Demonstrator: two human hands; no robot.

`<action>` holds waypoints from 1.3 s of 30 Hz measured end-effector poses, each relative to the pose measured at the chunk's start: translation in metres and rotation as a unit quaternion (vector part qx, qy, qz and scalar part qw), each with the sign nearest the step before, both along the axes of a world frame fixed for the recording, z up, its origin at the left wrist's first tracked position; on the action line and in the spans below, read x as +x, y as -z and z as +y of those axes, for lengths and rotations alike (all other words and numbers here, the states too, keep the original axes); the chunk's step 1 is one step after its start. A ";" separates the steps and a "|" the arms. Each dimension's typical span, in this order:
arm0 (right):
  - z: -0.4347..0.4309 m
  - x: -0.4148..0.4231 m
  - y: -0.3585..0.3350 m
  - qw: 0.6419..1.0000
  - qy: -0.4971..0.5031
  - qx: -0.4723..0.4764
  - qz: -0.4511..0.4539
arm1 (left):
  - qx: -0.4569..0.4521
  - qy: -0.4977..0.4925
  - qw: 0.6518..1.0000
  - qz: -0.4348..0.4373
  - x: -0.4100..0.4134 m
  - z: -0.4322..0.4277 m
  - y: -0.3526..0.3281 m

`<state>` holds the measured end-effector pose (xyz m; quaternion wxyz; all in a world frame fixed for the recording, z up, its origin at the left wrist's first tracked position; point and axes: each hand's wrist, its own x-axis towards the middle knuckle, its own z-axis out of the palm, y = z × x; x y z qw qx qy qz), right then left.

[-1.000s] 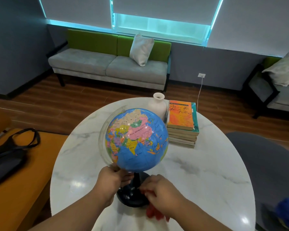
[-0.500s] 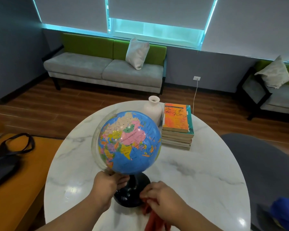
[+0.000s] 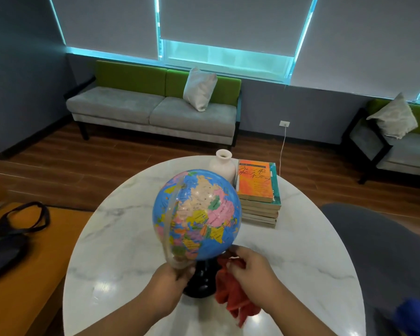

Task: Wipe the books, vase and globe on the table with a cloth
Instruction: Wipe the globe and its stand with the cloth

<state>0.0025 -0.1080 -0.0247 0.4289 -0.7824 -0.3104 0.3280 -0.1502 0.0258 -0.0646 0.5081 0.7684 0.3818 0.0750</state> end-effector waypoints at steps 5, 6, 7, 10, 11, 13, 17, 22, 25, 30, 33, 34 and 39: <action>-0.004 0.008 -0.009 0.997 0.033 -0.008 -0.066 | -0.083 -0.041 0.993 -0.068 -0.004 0.001 -0.018; -0.006 0.008 -0.010 0.998 0.037 -0.011 -0.053 | -0.118 -0.056 0.988 -0.084 -0.006 0.001 -0.020; -0.008 0.007 -0.010 0.998 0.037 -0.015 -0.045 | -0.148 -0.064 0.983 -0.093 -0.009 0.001 -0.021; -0.010 0.003 -0.005 0.999 0.017 -0.031 -0.031 | -0.183 -0.055 0.976 -0.103 -0.012 -0.004 -0.022; -0.010 0.000 -0.001 0.999 0.003 -0.042 -0.032 | -0.193 -0.052 0.975 -0.102 -0.012 -0.007 -0.022; -0.009 -0.007 0.006 0.997 -0.028 -0.061 -0.042 | -0.217 -0.023 0.971 -0.094 -0.008 -0.013 -0.023; -0.007 -0.023 0.028 0.995 -0.035 -0.090 -0.029 | -0.176 0.108 0.975 -0.078 0.000 -0.022 -0.020; -0.007 -0.028 0.032 0.996 0.038 -0.057 -0.052 | -0.148 0.094 0.984 -0.044 0.001 -0.012 -0.016; -0.006 -0.016 0.026 0.993 0.082 -0.065 -0.057 | -0.150 0.029 0.988 -0.019 -0.002 -0.001 -0.012; -0.001 0.005 0.017 0.998 0.055 -0.039 0.016 | -0.180 -0.024 0.983 -0.001 -0.007 0.020 -0.007; 0.003 0.016 0.007 0.997 0.038 -0.019 0.058 | -0.169 -0.021 0.985 0.009 -0.008 0.026 -0.006; 0.004 0.019 0.004 0.997 0.029 -0.021 0.071 | -0.148 -0.020 0.989 0.014 -0.008 0.028 -0.006; 0.002 0.029 -0.003 0.996 -0.032 -0.058 0.057 | -0.156 -0.029 0.987 -0.026 0.002 0.026 -0.022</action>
